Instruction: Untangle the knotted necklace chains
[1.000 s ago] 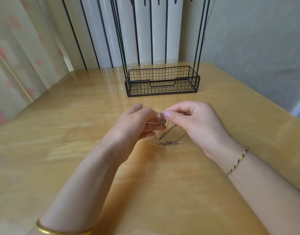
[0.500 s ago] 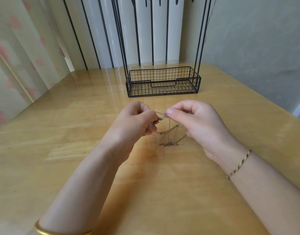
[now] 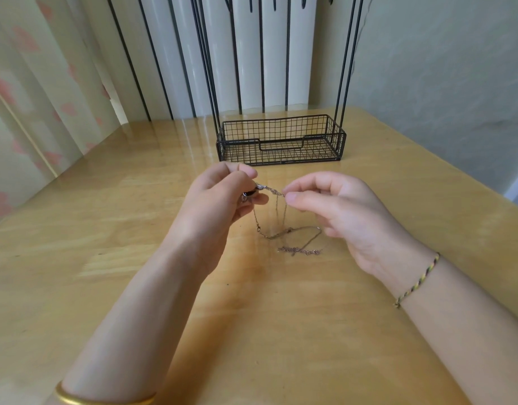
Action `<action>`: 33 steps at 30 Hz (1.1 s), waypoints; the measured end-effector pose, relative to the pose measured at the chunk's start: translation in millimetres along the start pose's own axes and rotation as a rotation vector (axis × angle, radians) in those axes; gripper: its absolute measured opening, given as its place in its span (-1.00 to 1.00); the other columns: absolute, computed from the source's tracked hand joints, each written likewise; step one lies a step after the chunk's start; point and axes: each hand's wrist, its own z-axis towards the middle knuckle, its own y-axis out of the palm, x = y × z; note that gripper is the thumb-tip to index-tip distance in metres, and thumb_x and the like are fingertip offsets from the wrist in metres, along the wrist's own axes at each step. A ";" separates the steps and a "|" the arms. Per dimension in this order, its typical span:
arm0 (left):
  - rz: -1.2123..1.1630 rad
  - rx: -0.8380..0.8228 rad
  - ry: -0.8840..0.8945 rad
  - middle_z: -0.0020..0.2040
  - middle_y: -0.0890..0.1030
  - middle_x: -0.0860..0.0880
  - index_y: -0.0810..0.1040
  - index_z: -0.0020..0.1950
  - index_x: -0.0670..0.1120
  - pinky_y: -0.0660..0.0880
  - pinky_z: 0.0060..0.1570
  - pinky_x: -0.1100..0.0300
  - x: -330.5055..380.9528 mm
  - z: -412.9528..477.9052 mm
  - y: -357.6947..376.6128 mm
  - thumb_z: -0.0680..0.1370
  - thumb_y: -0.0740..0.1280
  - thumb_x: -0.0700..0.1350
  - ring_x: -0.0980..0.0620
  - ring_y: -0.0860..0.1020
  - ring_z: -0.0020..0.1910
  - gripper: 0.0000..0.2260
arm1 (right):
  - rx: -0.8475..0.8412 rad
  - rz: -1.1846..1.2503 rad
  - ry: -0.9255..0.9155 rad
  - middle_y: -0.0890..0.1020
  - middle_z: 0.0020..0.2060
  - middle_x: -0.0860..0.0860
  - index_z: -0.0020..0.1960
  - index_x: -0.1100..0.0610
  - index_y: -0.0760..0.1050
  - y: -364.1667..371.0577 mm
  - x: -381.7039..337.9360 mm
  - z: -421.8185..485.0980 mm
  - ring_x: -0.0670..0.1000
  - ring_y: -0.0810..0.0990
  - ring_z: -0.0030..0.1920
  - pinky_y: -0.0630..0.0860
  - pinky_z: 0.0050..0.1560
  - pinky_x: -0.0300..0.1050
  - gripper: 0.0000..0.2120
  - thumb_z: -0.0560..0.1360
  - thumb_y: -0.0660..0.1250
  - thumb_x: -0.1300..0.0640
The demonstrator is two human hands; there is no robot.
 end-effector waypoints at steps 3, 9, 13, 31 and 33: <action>-0.009 -0.013 0.024 -0.30 0.57 0.04 0.50 -0.16 -0.05 0.46 0.08 0.13 0.7 -1.2 0.7 0.56 0.23 -0.26 0.07 0.61 -0.24 -0.84 | -0.016 -0.011 -0.014 0.48 -0.45 -0.19 -0.17 0.08 0.61 3.4 -0.1 -1.9 -0.27 0.39 -0.51 0.25 -0.52 -0.50 -0.97 0.41 0.46 0.16; -0.052 0.029 0.083 -0.29 0.54 0.02 0.48 -0.15 -0.06 0.51 0.02 0.16 1.6 -0.6 -1.3 0.56 0.20 -0.33 0.07 0.61 -0.24 -0.80 | -0.011 0.002 0.043 0.58 -0.39 -0.17 -0.21 0.13 0.58 3.5 -0.6 -0.3 -0.21 0.39 -0.49 0.26 -0.45 -0.41 -0.92 0.45 0.39 0.14; -0.059 0.035 0.104 -0.21 0.48 -0.03 0.48 -0.13 -0.10 0.53 -0.17 0.25 1.3 -1.9 0.1 0.57 0.17 -0.37 0.10 0.55 -0.29 -0.78 | 0.025 0.197 0.094 0.62 -0.32 0.00 -0.30 0.13 0.48 2.9 -3.0 1.7 -0.07 0.36 -0.44 0.25 -0.46 -0.24 -0.80 0.49 0.32 0.14; 0.249 0.466 0.348 -0.27 0.42 0.08 0.50 -0.13 0.07 0.33 -0.37 0.38 0.0 7.6 -13.1 0.55 0.26 -0.27 0.17 0.34 -0.39 -0.78 | 0.190 -0.032 0.052 0.59 -0.15 0.01 -0.06 0.08 0.55 -8.8 5.2 6.9 -0.14 0.42 -0.44 0.29 -0.54 -0.38 -0.72 0.37 0.39 0.42; 0.216 0.519 0.388 -0.24 0.47 0.08 0.51 -0.12 0.08 0.38 -0.27 0.33 2.8 6.5 -13.0 0.56 0.26 -0.25 0.14 0.38 -0.32 -0.79 | 0.224 -0.141 -0.002 0.57 -0.17 -0.02 -0.11 0.03 0.55 -7.3 7.5 7.4 -0.14 0.45 -0.37 0.34 -0.46 -0.37 -0.73 0.38 0.38 0.40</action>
